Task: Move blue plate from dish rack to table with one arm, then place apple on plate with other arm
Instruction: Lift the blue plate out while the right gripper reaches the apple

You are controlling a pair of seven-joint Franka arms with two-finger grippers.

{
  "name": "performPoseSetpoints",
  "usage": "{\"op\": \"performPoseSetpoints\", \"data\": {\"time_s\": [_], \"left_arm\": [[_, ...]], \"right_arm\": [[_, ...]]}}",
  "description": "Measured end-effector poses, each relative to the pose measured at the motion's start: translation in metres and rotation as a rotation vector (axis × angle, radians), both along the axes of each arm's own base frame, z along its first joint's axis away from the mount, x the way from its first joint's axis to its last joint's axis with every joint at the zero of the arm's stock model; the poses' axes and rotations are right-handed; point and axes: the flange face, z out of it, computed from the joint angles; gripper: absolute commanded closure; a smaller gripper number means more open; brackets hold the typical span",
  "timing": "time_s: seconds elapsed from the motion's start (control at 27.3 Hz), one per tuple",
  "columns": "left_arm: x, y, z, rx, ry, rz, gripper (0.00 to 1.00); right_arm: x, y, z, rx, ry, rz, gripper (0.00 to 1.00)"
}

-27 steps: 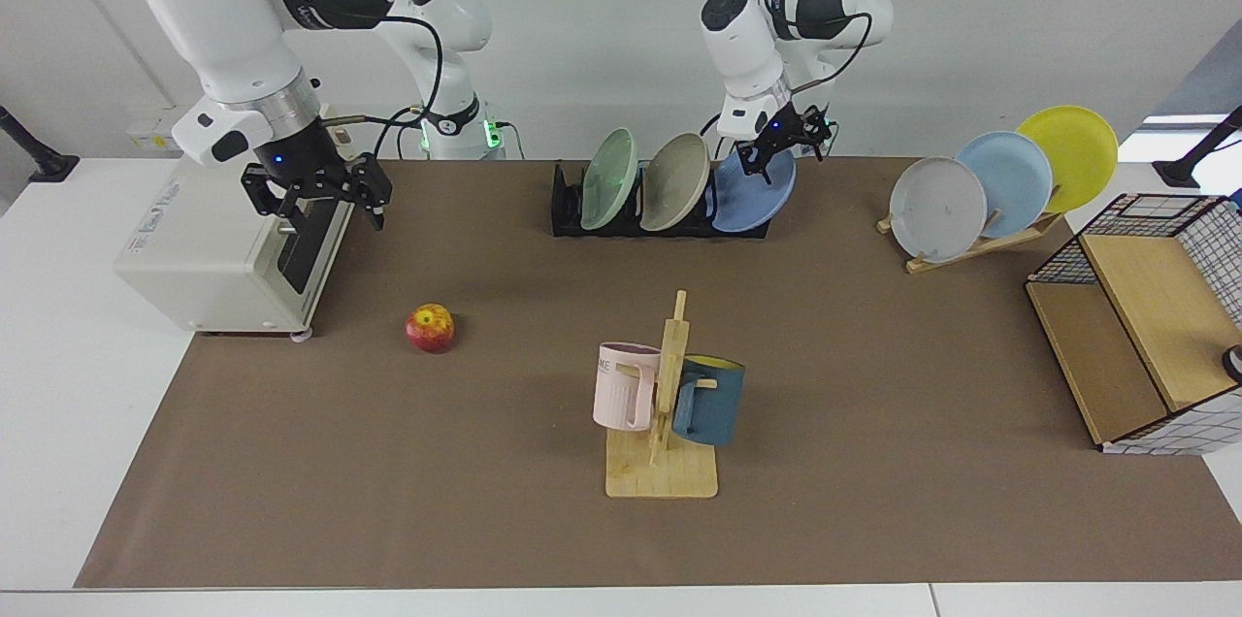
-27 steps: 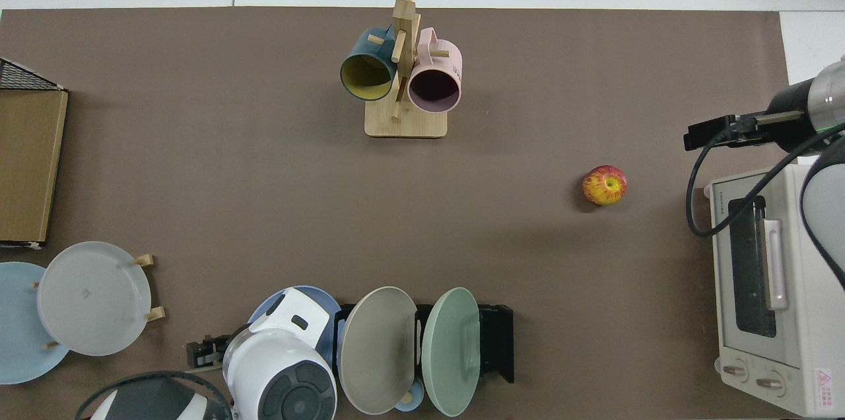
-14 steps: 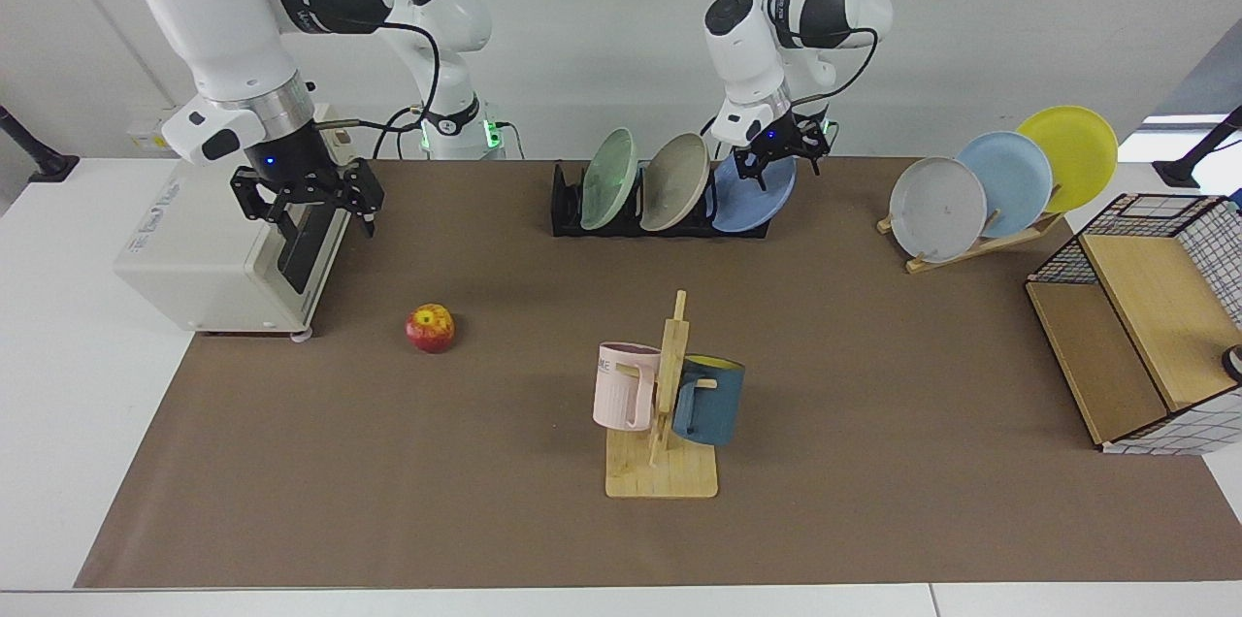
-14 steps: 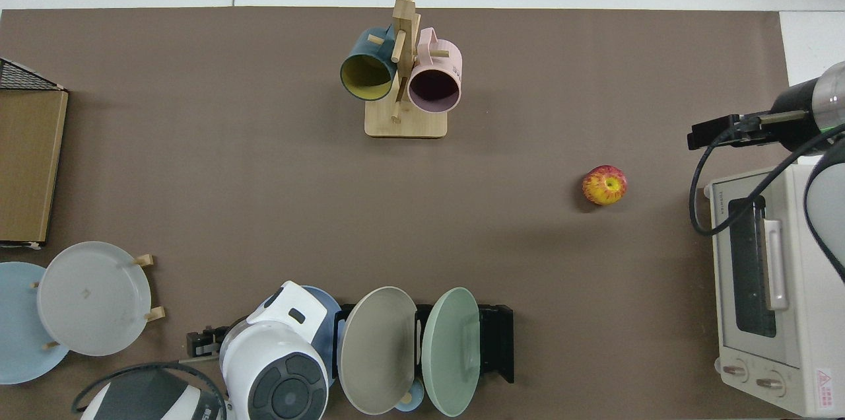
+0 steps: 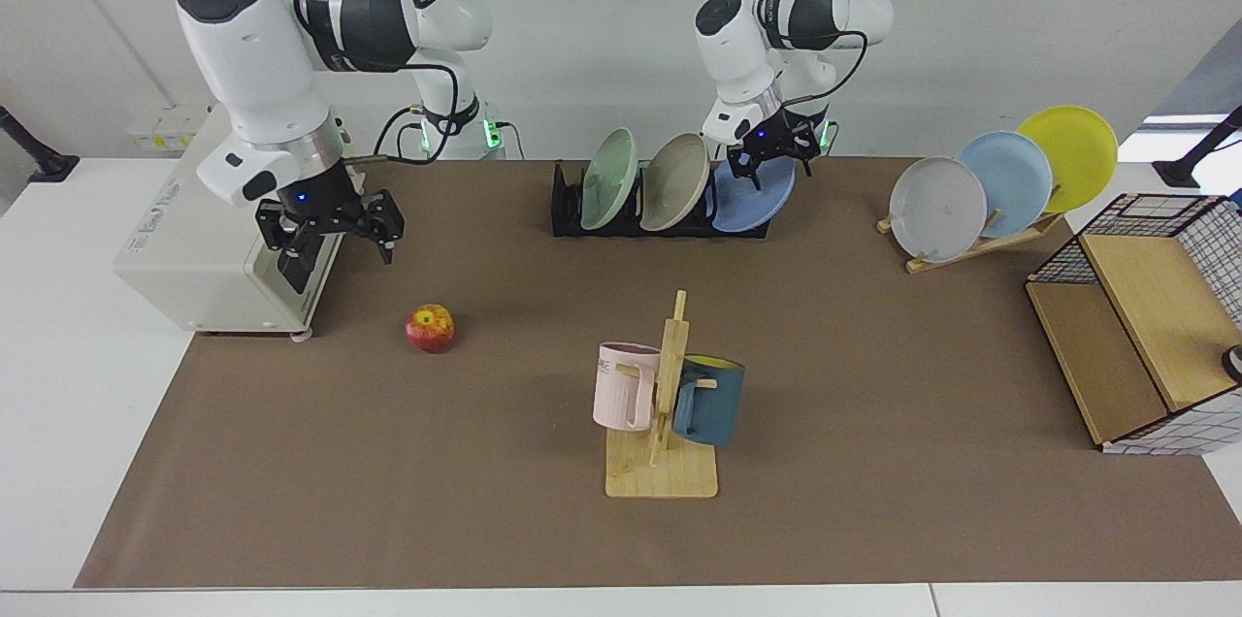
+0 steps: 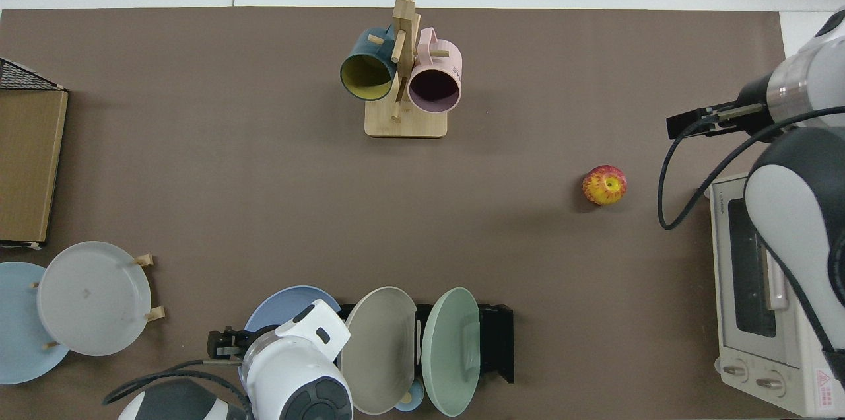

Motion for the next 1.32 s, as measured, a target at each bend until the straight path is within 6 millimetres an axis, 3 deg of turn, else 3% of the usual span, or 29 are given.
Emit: {"op": "performPoseSetpoints", "data": {"time_s": [0.11,0.15,0.4,0.88,1.17,1.32], "left_arm": [[0.002,0.002,0.0,-0.003,-0.002,0.005,0.82],[0.002,0.002,0.0,-0.003,-0.002,0.006,1.0],[0.011,0.009,0.013,-0.033,-0.011,0.022,1.0],[0.014,0.0,0.047,-0.045,0.019,0.017,1.0],[0.017,-0.008,0.08,-0.001,-0.003,0.005,1.0],[0.021,-0.011,0.103,0.021,-0.02,-0.033,1.0]], "right_arm": [[0.013,0.006,-0.021,0.015,-0.007,-0.012,0.0],[0.017,0.011,-0.028,0.018,-0.013,-0.012,0.0],[0.034,0.037,-0.06,0.029,-0.036,-0.025,0.0],[0.036,0.044,-0.076,0.039,-0.024,-0.07,0.0],[0.027,0.078,-0.136,0.06,-0.022,-0.103,0.0],[0.022,0.082,-0.173,0.065,-0.012,-0.094,0.0]]}}
